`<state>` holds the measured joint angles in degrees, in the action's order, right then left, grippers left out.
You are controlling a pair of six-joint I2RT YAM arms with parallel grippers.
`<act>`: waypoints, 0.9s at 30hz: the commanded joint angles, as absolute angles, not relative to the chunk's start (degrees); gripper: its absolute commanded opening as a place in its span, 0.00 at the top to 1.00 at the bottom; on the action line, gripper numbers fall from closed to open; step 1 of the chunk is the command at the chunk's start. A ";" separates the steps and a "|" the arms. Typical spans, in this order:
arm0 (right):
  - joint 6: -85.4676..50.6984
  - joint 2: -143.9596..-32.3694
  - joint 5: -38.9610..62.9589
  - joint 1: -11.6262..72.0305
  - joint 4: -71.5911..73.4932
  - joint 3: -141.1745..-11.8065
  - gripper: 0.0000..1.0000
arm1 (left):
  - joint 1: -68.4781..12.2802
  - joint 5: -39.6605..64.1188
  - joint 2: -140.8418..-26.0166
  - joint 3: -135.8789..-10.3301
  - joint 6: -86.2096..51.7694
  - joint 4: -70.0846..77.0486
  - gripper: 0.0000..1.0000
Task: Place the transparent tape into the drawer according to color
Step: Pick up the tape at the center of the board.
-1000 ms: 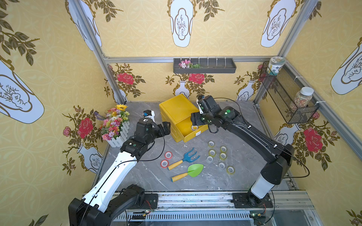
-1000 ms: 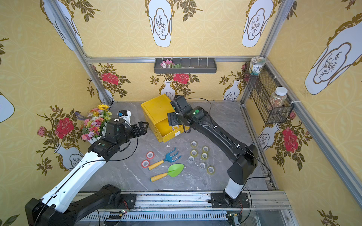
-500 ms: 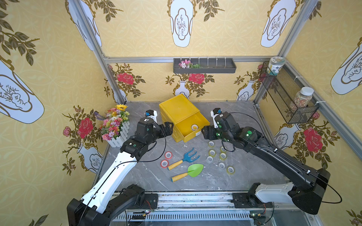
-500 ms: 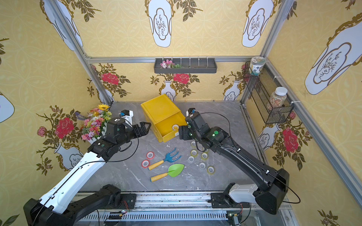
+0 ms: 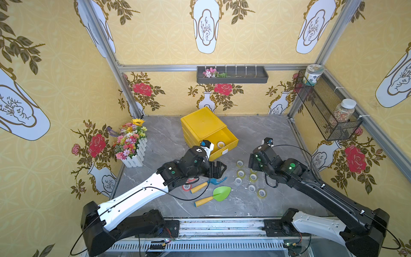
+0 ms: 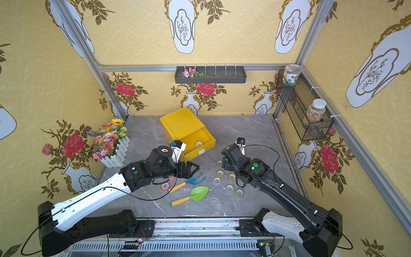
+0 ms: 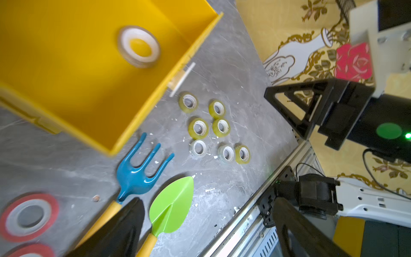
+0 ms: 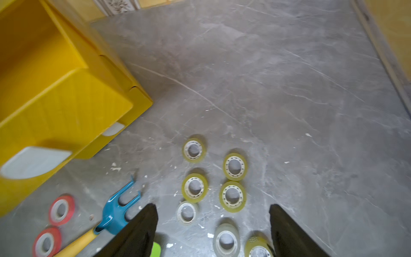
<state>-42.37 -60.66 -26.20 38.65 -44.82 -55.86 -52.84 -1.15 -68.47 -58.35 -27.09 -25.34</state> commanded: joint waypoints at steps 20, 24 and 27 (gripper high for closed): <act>-45.75 -50.38 -26.77 25.78 -47.09 -49.24 0.18 | -59.13 1.19 -111.78 -77.91 -16.11 -27.05 0.21; -45.53 -49.84 -26.14 25.25 -46.93 -48.98 0.18 | -59.50 -0.96 -114.15 -78.83 -16.07 -27.51 0.24; -45.24 -49.76 -25.94 25.01 -47.02 -49.14 0.18 | -59.98 -2.38 -116.01 -80.16 -15.65 -27.88 0.26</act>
